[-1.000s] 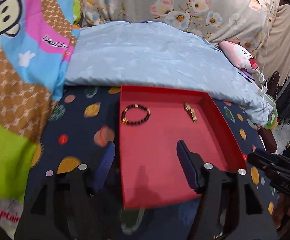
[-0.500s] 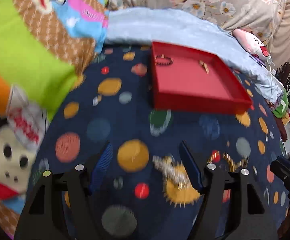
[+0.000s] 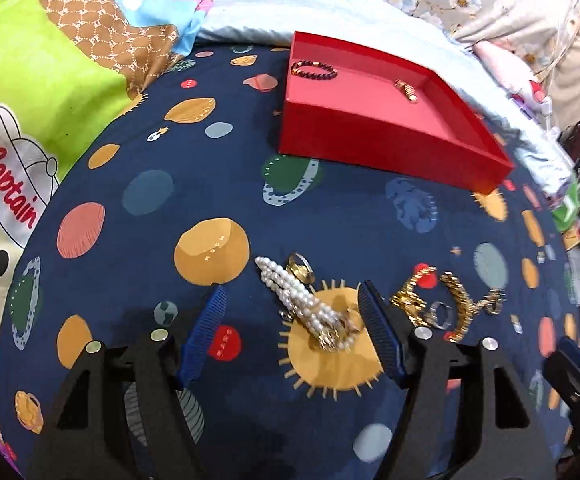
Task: Organize jewelry
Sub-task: 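Move both tools back to the jewelry pile, then grasp the pearl bracelet with the left tool and lift it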
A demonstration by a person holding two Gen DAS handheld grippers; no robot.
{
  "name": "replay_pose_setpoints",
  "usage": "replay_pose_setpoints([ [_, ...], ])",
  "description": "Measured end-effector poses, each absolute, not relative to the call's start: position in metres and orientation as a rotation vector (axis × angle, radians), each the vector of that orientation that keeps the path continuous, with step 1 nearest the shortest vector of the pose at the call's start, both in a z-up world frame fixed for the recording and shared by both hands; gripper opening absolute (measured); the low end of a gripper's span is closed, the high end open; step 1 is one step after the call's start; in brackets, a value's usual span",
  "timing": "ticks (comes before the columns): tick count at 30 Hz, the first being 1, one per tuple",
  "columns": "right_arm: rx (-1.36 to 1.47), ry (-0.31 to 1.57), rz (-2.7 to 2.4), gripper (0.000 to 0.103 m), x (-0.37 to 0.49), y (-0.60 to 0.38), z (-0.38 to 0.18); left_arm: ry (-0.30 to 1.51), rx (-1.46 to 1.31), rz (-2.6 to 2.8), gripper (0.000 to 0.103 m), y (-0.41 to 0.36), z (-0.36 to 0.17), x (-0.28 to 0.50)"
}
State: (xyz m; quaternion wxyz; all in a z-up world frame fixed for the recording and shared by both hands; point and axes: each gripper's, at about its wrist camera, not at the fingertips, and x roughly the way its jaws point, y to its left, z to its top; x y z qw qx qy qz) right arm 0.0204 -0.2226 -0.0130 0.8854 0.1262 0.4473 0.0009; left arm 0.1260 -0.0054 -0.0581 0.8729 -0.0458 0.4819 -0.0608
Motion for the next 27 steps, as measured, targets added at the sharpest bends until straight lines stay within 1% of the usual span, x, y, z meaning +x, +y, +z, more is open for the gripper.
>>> replay_pose_setpoints([
  [2, 0.265, 0.932, 0.005, 0.050, 0.021, -0.222, -0.014, 1.009, -0.068, -0.102, 0.064, -0.006, -0.064, 0.128],
  [5, 0.266, 0.936, 0.010, 0.050, 0.022, -0.221, -0.016, 0.998, -0.045, -0.109, 0.053, -0.003, -0.063, 0.125],
  [6, 0.269, 0.937, 0.013, 0.050, 0.023, -0.221, -0.016, 0.997, -0.050, -0.120, 0.044, 0.001, -0.062, 0.123],
  [7, 0.271, 0.937, 0.014, 0.050, 0.023, -0.221, -0.017, 0.997, -0.050, -0.134, 0.031, 0.003, -0.062, 0.122],
  [10, 0.270, 0.940, 0.020, 0.050, 0.025, -0.219, -0.017, 1.009, -0.048, -0.187, 0.014, 0.010, -0.061, 0.119],
  [26, 0.242, 0.960, 0.075, 0.049, 0.030, -0.192, -0.023, 0.961, -0.102, -0.326, 0.013, 0.026, -0.023, 0.087],
  [27, 0.257, 0.967, 0.088, 0.046, 0.033, -0.190, -0.026, 0.959, -0.105, -0.327, 0.013, 0.026, -0.022, 0.086],
])
